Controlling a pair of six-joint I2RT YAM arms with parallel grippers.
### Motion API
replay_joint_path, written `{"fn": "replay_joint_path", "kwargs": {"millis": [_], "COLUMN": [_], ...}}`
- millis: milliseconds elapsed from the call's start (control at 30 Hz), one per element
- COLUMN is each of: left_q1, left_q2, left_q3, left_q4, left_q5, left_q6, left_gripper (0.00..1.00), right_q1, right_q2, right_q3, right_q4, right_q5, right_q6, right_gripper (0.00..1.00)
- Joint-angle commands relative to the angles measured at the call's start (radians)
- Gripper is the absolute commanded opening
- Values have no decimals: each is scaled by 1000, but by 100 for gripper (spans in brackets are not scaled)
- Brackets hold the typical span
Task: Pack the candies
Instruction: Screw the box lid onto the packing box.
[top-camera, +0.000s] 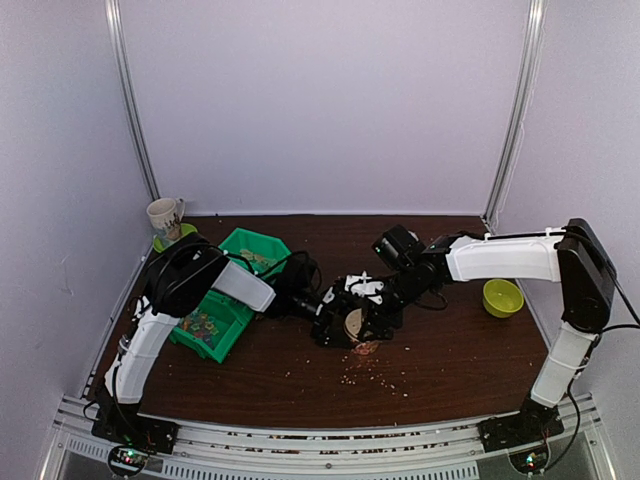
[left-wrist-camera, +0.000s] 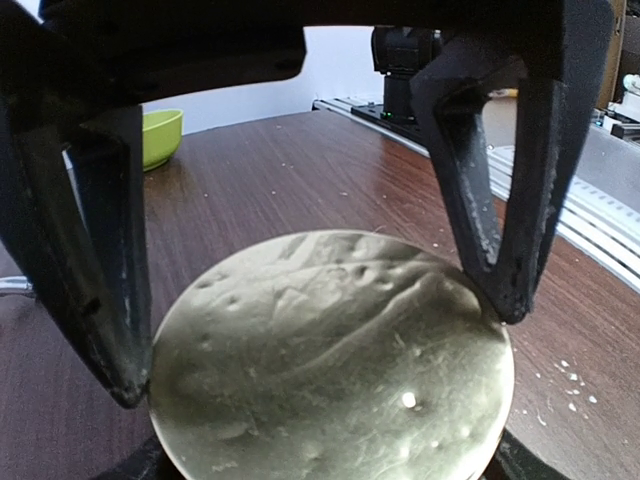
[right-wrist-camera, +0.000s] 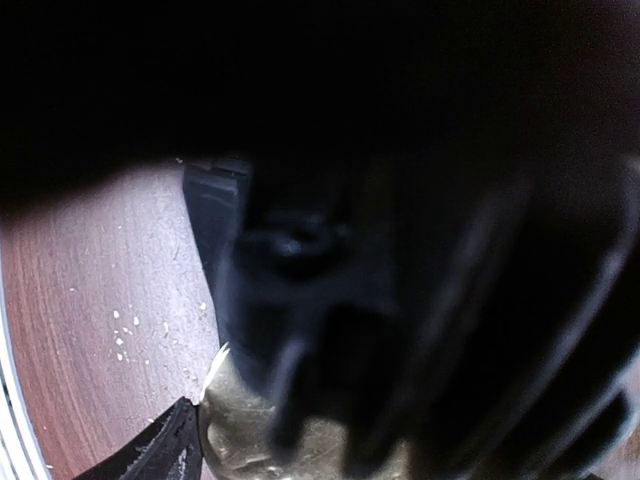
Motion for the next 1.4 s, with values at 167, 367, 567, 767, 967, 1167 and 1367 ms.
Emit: {"fn": "replay_joint_path", "kwargs": {"millis": [167,367,567,767,967,1167,1367], "left_q1": [-24,-24,-24,-24,-19,-14,-9], "left_q2": [90,53,53,53,55,55,70], "left_q3": [-83,-119,-117,-123,-116,-77,32], "left_q4": [-17,14,16,24,-4,-150,-503], "left_q5": [-515,-683,-760,-739,-609,-433,-264], "left_q6": [-207,-296,-328,-321,-243,-90,193], "left_gripper": [63,64,64,64,64,64,65], "right_q1": [8,13,13,13,-15,-60,-54], "right_q2": [21,74,104,82,-12,-102,-116], "right_q3": [42,105,134,141,95,47,9], "right_q4": [43,19,64,53,-4,-92,-146], "right_q5": [119,303,377,377,357,272,185], "right_q6": [284,534,687,659,486,300,46], "right_gripper": [85,86,89,93,99,100,100]}}
